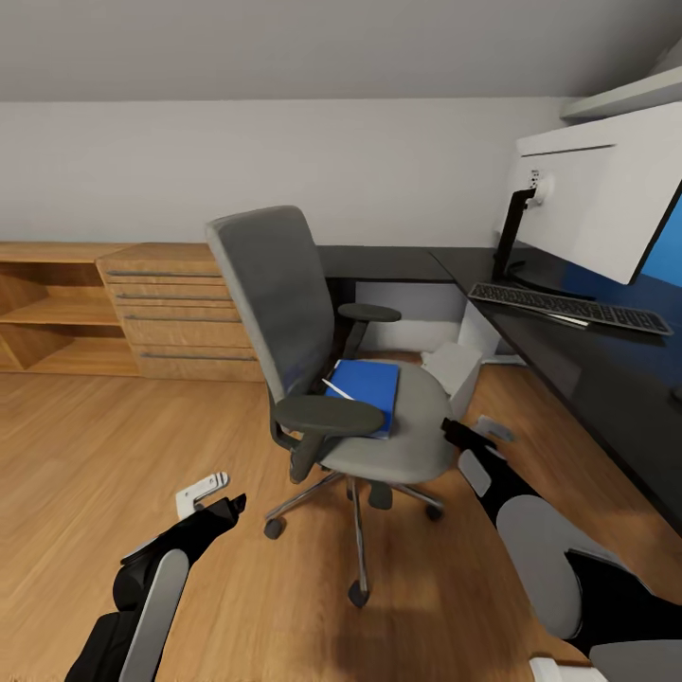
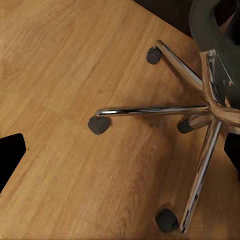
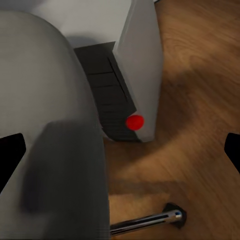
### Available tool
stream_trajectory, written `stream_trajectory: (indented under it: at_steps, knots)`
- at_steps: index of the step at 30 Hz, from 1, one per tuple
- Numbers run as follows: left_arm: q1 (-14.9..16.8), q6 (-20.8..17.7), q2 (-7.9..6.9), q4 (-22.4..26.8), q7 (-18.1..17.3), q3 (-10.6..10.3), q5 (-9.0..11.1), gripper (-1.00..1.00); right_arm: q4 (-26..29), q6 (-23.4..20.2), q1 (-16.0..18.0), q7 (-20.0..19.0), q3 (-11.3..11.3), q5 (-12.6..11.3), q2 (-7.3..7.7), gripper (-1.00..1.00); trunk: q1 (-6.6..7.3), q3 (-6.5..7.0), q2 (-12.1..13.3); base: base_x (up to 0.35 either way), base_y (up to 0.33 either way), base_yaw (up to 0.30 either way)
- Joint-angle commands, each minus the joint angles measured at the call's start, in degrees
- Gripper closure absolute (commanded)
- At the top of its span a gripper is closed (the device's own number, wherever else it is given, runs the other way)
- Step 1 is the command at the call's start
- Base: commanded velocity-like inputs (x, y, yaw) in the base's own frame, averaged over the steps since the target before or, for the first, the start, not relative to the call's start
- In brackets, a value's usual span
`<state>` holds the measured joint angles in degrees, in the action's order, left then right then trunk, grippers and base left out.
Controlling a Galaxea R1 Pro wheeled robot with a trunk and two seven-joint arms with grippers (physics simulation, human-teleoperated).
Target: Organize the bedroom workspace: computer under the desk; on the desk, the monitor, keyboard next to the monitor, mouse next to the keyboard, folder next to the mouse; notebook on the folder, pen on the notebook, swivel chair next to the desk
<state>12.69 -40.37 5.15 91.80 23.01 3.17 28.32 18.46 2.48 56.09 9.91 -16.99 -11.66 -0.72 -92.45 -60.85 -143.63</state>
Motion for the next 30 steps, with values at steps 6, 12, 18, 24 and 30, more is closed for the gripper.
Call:
stream_trajectory:
  at_steps: [6, 12, 18, 24, 30]
  knots:
    - [0.05, -0.19, 0.04, 0.00, 0.45, -0.01, 0.51, -1.00, -0.27, 0.24, -0.01, 0.02, 0.38, -1.17, -0.01, -1.00, 0.00, -0.06, -0.01, 0.000, 0.000, 0.247]
    - [0.05, -0.15, 0.04, -0.20, 0.45, -0.57, 0.51, -1.00, -0.20, 0.27, -0.01, 0.01, 0.38, -1.17, 0.02, -1.00, 0.00, -0.06, -0.01, 0.000, 0.000, 0.258]
    - [0.05, -0.15, 0.04, -0.22, 0.45, -0.97, 0.51, -1.00, -0.18, 0.33, -0.01, 0.02, 0.38, -1.17, 0.02, -1.00, 0.00, -0.06, -0.01, 0.000, 0.000, 0.259]
    - [0.05, -0.15, 0.04, -0.30, 0.45, -1.06, 0.51, -1.00, -0.18, 0.33, -0.01, 0.00, 0.38, -1.17, 0.02, -1.00, 0.00, -0.06, -0.01, 0.000, 0.000, 0.259]
    - [0.05, -0.15, 0.04, -0.34, 0.45, -1.48, 0.46, -1.00, -0.18, 0.33, -0.01, -0.05, 0.38, -1.17, 0.02, -1.00, 0.00, -0.06, -0.01, 0.000, 0.000, 0.258]
